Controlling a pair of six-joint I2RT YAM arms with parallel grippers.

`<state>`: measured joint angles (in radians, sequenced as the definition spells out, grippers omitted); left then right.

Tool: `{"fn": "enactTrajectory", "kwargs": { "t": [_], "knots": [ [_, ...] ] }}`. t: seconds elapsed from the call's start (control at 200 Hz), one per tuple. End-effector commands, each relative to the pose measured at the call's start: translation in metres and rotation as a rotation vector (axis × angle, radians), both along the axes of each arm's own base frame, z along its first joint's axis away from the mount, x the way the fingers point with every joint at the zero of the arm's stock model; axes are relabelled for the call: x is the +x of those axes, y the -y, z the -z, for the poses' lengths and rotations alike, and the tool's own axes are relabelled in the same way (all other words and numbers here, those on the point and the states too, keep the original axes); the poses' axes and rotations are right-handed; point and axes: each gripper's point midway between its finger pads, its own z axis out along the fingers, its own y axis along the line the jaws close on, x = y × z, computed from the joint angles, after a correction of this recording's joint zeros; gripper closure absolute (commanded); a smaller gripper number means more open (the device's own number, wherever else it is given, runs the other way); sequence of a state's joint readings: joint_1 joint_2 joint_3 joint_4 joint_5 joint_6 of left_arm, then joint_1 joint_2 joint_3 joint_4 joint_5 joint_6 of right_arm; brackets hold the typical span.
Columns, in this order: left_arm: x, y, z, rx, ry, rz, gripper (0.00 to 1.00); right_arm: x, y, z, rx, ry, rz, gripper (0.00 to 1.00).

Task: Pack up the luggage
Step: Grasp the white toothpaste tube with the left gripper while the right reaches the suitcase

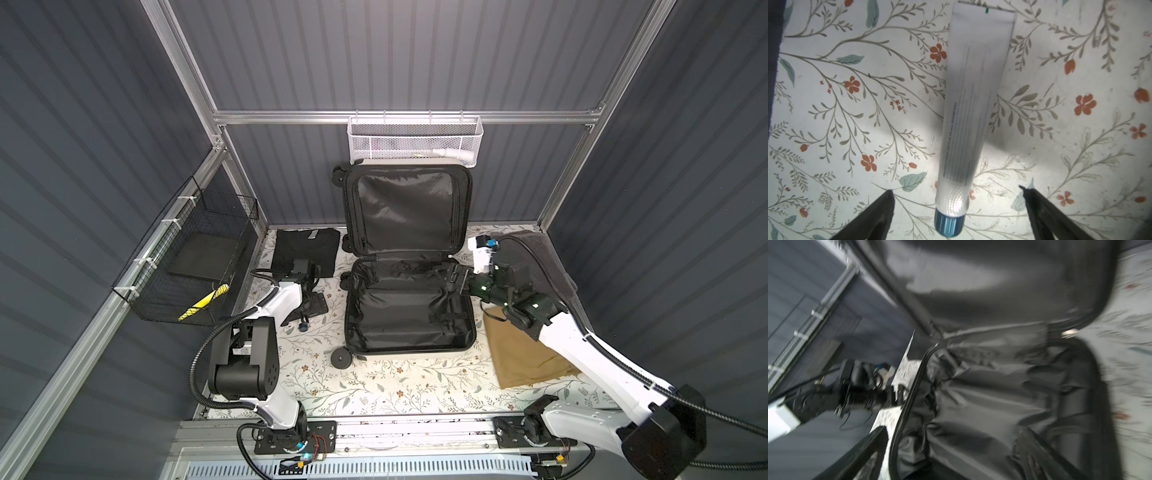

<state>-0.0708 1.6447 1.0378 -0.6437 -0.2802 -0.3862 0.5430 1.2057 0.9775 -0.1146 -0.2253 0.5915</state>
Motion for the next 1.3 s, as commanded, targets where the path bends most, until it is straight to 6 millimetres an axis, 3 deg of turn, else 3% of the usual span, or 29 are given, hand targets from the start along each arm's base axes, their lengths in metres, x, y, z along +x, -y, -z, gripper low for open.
{"fn": "enactTrajectory", "kwargs": {
  "t": [0.0, 0.125, 0.255, 0.845, 1.291],
  "knots": [
    [0.005, -0.005, -0.001, 0.010, -0.022, -0.006, 0.01, -0.014, -0.028, 0.003, 0.004, -0.059, -0.096, 0.01],
    [0.010, -0.006, 0.005, 0.004, -0.028, 0.005, 0.04, -0.022, -0.053, 0.006, 0.016, -0.085, -0.143, 0.02],
    [0.014, -0.005, 0.009, -0.014, -0.031, 0.016, 0.10, -0.023, -0.062, 0.012, 0.012, -0.102, -0.151, 0.02],
    [0.015, 0.002, 0.031, -0.069, -0.036, 0.036, 0.36, -0.022, -0.061, 0.019, -0.006, -0.122, -0.137, 0.02],
    [-0.004, 0.006, 0.037, -0.097, -0.044, 0.031, 0.52, -0.017, -0.066, 0.018, -0.009, -0.133, -0.140, 0.02]
  ]
}}
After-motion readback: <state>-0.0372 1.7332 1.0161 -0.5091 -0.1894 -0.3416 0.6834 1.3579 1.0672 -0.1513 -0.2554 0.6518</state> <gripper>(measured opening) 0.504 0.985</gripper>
